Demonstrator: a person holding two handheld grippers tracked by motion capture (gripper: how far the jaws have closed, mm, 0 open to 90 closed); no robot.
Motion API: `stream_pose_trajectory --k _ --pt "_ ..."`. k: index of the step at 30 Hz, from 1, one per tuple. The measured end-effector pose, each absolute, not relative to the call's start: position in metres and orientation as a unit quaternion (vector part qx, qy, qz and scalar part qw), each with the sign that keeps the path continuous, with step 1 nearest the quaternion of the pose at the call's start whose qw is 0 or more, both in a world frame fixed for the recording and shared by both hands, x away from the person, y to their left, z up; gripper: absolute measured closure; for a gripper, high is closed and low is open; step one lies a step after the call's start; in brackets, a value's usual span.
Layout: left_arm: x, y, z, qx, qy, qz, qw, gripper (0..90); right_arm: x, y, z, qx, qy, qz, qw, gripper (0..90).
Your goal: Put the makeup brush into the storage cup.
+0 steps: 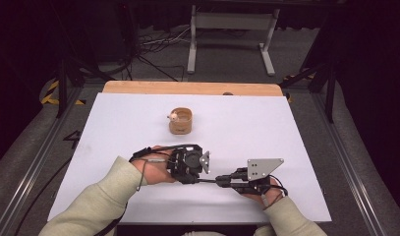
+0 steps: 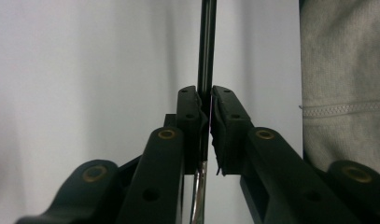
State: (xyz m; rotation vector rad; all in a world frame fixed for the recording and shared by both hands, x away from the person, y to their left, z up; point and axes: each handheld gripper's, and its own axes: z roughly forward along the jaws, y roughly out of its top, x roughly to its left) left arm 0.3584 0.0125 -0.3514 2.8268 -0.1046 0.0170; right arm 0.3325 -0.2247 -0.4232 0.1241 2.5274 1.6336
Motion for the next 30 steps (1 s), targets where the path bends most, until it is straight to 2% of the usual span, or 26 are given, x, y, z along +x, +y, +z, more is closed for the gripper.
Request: stream_pose_trajectory --k 1,4,6,7,14,17,23,30 --pt "0.36 0.015 -0.35 0.987 -0.033 0.006 0.159 73.2 0.333 -0.226 -0.423 0.041 0.836 0.543 0.066 84.2" --pt "0.366 0.023 -0.348 0.982 -0.006 -0.004 0.188 51.4 0.333 -0.228 -0.421 0.044 0.832 0.549 0.066 84.2" --pt "0.37 0.032 -0.348 0.977 0.005 -0.016 0.212 40.3 0.333 -0.23 -0.421 0.043 0.831 0.551 0.068 84.2" --pt "0.37 0.034 -0.348 0.975 0.01 -0.019 0.219 37.6 0.333 -0.23 -0.42 0.043 0.831 0.551 0.068 84.2" --pt "0.371 0.053 -0.354 0.962 0.036 -0.02 0.271 30.7 0.333 -0.229 -0.42 0.041 0.828 0.555 0.066 84.2" --pt "0.37 0.059 -0.359 0.955 0.044 -0.023 0.293 24.1 0.333 -0.23 -0.42 0.038 0.827 0.557 0.068 84.1" --pt "0.368 0.067 -0.367 0.941 0.048 -0.02 0.335 22.4 0.333 -0.232 -0.421 0.035 0.821 0.565 0.065 84.1" --pt "0.368 0.069 -0.379 0.929 0.048 -0.033 0.367 24.4 0.334 -0.235 -0.421 0.032 0.817 0.571 0.068 84.1"
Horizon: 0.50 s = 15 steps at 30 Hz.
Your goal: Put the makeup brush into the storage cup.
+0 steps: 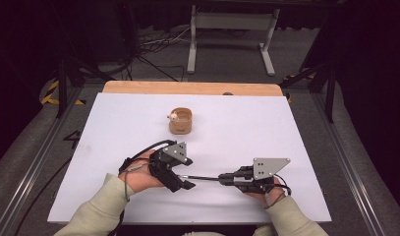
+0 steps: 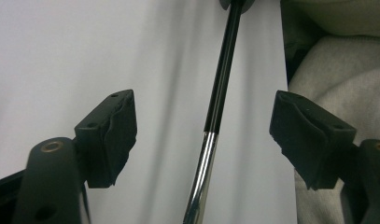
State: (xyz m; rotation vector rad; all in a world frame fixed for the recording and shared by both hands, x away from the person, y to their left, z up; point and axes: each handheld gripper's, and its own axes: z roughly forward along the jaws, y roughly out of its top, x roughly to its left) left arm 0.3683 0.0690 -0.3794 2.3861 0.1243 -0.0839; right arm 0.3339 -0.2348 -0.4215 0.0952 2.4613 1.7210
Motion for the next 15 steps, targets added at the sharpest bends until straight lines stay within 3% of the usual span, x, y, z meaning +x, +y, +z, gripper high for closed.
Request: stream_pose_trajectory --k 15 --pt "0.369 0.08 -0.393 0.898 0.055 -0.038 0.434 31.7 0.334 -0.24 -0.425 0.046 0.804 0.588 0.071 84.1"
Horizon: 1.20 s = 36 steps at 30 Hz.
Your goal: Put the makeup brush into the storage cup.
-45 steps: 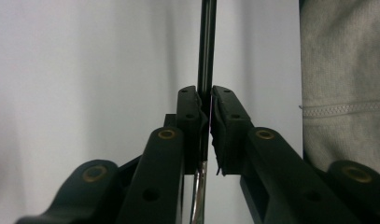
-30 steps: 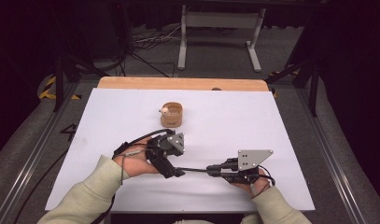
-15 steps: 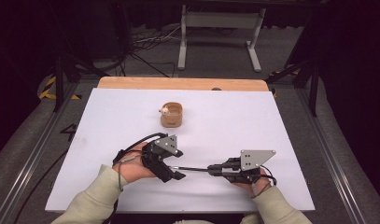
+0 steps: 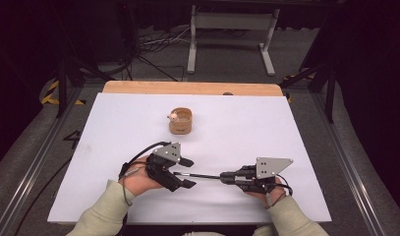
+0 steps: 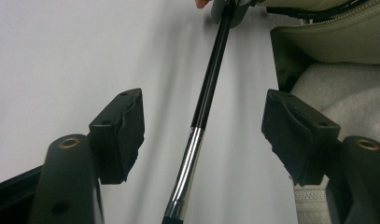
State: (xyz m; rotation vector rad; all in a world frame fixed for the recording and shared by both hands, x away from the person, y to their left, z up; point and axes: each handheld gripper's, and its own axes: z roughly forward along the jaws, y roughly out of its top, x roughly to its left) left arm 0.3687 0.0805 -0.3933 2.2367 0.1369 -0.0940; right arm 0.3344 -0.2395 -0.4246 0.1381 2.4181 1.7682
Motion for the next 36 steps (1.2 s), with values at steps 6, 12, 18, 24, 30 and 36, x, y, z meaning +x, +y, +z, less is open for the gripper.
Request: stream_pose_trajectory --k 6,12,18,24,30,36 --pt "0.3699 0.0838 -0.3978 0.897 0.056 -0.035 0.436 35.6 0.3343 -0.2422 -0.4247 0.047 0.802 0.591 0.077 84.1" --pt "0.3698 0.085 -0.4 0.899 0.046 -0.031 0.435 46.1 0.3344 -0.2425 -0.425 0.046 0.801 0.592 0.078 84.0" --pt "0.3698 0.0846 -0.4 0.903 0.032 -0.029 0.427 59.0 0.3344 -0.2427 -0.4254 0.045 0.799 0.594 0.077 84.1" --pt "0.3697 0.0849 -0.4015 0.909 0.023 -0.017 0.416 72.4 0.3344 -0.2424 -0.4257 0.045 0.8 0.594 0.077 84.0" --pt "0.37 0.0865 -0.4017 0.908 0.016 -0.014 0.418 78.1 0.3348 -0.2421 -0.4263 0.044 0.8 0.594 0.076 84.0" --pt "0.3693 0.0872 -0.4005 0.907 0.01 -0.009 0.42 79.3 0.3356 -0.2426 -0.4269 0.047 0.8 0.594 0.075 83.8"
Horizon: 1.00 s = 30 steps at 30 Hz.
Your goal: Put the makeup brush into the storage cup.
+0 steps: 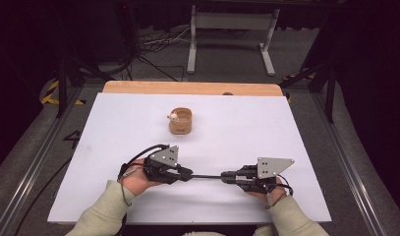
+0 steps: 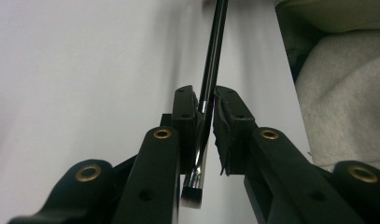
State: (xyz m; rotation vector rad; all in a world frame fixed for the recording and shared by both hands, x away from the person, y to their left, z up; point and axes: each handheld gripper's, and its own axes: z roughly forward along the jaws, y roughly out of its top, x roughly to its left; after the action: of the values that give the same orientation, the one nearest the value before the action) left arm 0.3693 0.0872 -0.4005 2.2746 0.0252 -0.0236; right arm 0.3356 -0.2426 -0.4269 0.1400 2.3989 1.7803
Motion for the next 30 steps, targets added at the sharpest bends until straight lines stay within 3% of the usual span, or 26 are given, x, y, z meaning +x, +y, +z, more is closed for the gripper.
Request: stream_pose_trajectory --k 20,30 --pt "0.365 0.086 -0.401 0.912 -0.017 -0.024 0.41 83.3 0.336 -0.242 -0.426 0.049 0.803 0.59 0.07 81.2" --pt "0.365 0.085 -0.4 0.915 -0.016 -0.027 0.403 83.3 0.339 -0.242 -0.413 0.076 0.807 0.584 0.051 63.4"
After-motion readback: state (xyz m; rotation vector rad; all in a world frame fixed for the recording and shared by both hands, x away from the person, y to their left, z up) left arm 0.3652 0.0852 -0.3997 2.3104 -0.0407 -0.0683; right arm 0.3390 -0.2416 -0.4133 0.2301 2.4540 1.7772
